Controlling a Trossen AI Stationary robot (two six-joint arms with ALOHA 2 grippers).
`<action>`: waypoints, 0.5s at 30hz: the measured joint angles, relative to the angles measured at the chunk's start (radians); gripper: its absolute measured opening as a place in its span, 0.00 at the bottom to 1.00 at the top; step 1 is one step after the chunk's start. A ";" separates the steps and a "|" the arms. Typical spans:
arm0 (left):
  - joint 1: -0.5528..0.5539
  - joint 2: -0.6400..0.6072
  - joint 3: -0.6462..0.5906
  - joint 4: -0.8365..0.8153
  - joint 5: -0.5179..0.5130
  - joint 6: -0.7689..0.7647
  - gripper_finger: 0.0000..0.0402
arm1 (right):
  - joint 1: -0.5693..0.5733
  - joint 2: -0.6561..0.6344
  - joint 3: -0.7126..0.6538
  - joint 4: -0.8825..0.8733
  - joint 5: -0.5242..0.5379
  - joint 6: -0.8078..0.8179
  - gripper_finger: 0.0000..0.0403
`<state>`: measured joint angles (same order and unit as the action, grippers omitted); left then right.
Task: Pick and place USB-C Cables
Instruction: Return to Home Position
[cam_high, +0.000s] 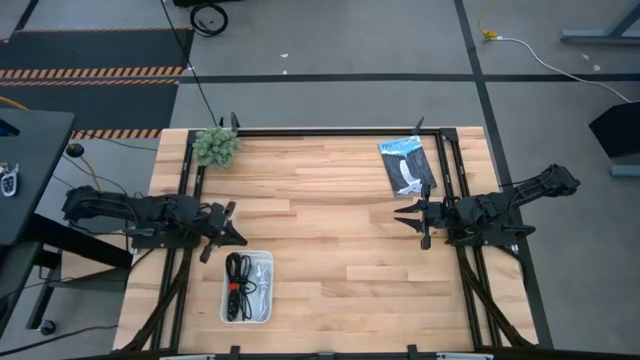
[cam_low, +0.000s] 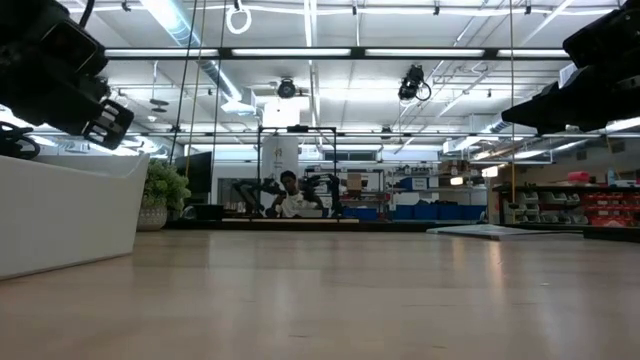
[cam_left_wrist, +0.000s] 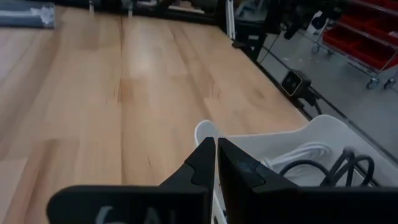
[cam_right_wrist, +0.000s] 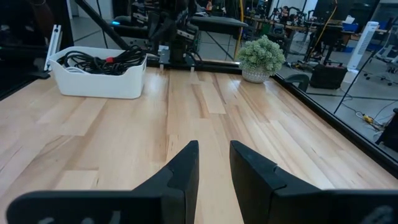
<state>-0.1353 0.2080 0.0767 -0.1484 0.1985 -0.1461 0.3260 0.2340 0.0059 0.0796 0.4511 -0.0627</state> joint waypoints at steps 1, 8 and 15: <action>-0.001 -0.009 0.002 -0.019 0.000 0.000 0.06 | 0.000 0.000 0.000 0.000 0.000 0.000 0.24; -0.003 -0.087 0.003 -0.027 -0.007 -0.001 0.06 | 0.000 0.000 0.000 0.000 0.000 0.000 0.24; -0.003 -0.166 0.003 -0.030 -0.007 -0.001 0.06 | 0.000 0.000 0.000 0.000 0.000 0.000 0.24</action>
<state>-0.1379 0.0417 0.0797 -0.1787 0.1915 -0.1467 0.3260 0.2340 0.0059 0.0799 0.4511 -0.0624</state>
